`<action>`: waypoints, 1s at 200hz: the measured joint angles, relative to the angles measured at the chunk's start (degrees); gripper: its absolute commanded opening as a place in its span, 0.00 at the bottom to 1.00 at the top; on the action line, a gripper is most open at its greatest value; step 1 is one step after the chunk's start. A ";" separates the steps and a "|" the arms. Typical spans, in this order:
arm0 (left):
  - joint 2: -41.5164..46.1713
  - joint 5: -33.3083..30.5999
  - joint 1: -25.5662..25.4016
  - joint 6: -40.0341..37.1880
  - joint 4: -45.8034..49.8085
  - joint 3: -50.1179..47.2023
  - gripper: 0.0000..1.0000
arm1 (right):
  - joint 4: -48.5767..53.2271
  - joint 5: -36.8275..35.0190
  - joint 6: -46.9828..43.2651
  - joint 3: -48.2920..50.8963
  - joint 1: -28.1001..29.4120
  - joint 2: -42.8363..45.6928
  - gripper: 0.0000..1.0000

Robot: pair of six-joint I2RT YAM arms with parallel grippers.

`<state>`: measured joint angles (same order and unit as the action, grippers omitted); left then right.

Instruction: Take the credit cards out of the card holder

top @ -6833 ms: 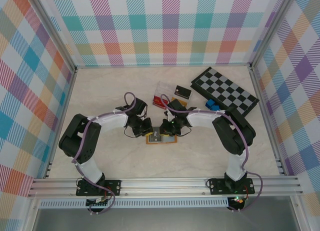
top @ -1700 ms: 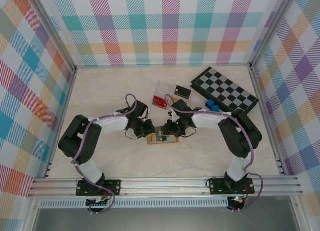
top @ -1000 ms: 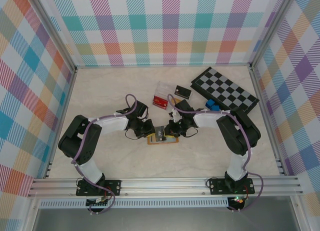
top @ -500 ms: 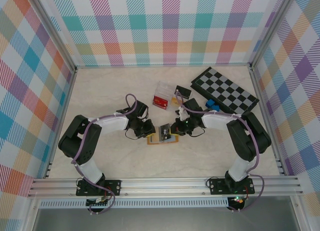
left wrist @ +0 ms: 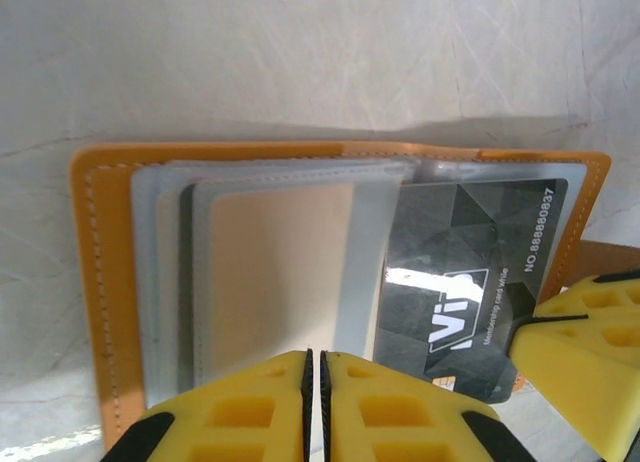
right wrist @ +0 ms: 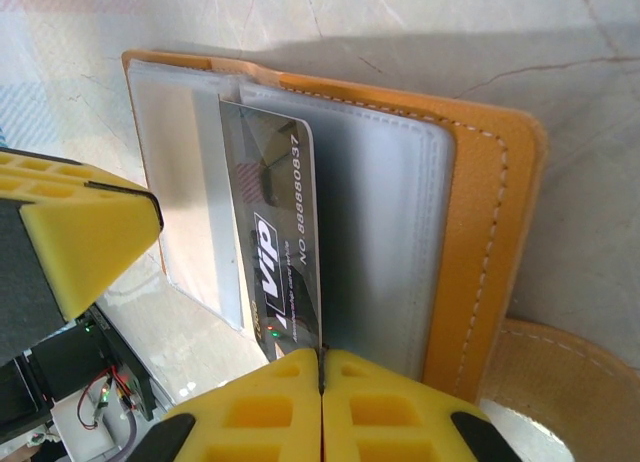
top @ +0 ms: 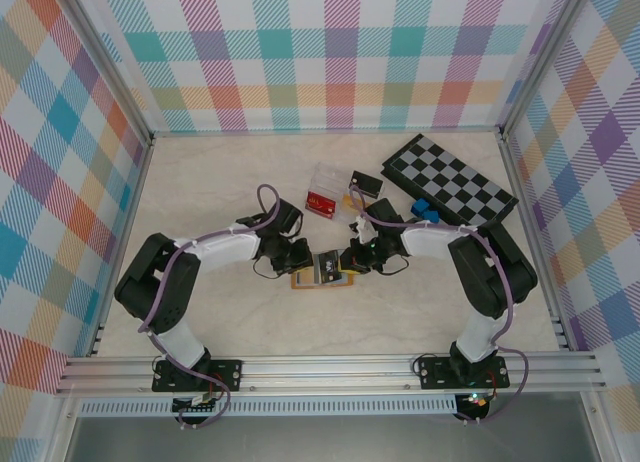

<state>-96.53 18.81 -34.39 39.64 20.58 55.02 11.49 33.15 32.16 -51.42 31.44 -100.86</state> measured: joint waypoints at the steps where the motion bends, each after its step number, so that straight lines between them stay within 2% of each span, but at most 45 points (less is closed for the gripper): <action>1: -0.02 0.00 -0.04 0.02 0.00 0.00 0.12 | 0.00 0.00 0.00 0.00 0.00 -0.02 0.10; 66: -3.65 1.49 -1.22 1.05 -3.08 0.31 0.10 | -3.50 3.39 0.57 0.13 0.00 -0.46 0.21; 95: -3.80 1.75 -1.22 1.46 -4.24 -0.11 0.10 | -5.70 5.18 1.75 0.28 0.04 -0.66 0.22; 129: -3.76 1.68 -1.22 1.51 -4.28 -0.13 0.12 | -5.99 4.85 2.95 0.26 0.15 -1.55 0.09; 161: -2.60 0.94 -1.51 2.05 -3.02 0.17 0.28 | -2.40 1.36 1.66 0.26 0.15 0.61 0.04; 200: 2.23 -4.61 -1.53 1.18 6.80 3.54 0.66 | 7.48 -6.19 -4.00 -1.05 0.22 13.66 0.00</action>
<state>-94.30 14.20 -35.92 40.82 27.38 58.57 18.96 26.96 28.16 -52.47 31.66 -87.20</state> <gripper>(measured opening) 0.563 0.050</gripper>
